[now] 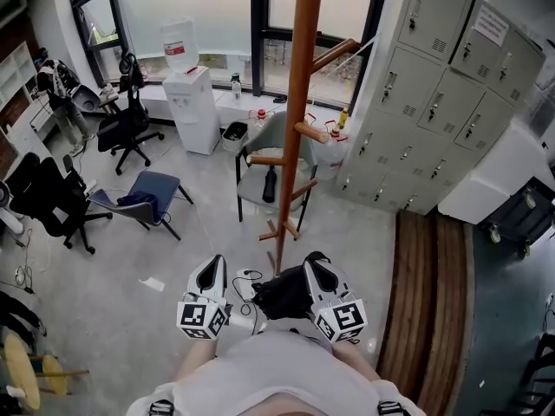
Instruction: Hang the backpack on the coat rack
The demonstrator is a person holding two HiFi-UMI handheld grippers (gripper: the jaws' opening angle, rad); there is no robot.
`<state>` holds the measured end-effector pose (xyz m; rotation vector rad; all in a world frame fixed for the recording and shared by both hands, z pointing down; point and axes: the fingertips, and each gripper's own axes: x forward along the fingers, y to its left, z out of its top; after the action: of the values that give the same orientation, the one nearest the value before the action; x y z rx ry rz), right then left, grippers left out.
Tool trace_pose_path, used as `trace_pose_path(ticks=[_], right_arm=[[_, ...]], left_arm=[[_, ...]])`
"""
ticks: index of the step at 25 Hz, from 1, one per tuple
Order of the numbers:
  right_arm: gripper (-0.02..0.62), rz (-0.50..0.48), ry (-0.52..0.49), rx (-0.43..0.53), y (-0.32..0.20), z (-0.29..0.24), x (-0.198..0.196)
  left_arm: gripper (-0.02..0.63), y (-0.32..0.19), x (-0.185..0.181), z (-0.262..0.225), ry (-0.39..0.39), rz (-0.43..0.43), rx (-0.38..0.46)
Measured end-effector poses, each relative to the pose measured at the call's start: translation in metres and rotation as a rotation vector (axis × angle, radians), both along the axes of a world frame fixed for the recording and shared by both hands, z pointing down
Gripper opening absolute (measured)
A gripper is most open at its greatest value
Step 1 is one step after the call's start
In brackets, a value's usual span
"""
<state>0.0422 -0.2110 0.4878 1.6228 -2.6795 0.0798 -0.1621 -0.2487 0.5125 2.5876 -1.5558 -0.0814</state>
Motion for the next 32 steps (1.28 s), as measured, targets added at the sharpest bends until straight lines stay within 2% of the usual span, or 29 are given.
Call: trace_pose_path(ticks=[11,32], right_arm=[[0.011,-0.029,0.004,-0.023,-0.020,0.014,0.015],[0.011,-0.106,0.050,-0.089,-0.081,0.044,-0.002]], left_arm=[[0.010,-0.003,0.024,0.006,0.002,-0.011,-0.018],[0.009,-0.007,0.013,0.012,-0.014,-0.080,-0.044]])
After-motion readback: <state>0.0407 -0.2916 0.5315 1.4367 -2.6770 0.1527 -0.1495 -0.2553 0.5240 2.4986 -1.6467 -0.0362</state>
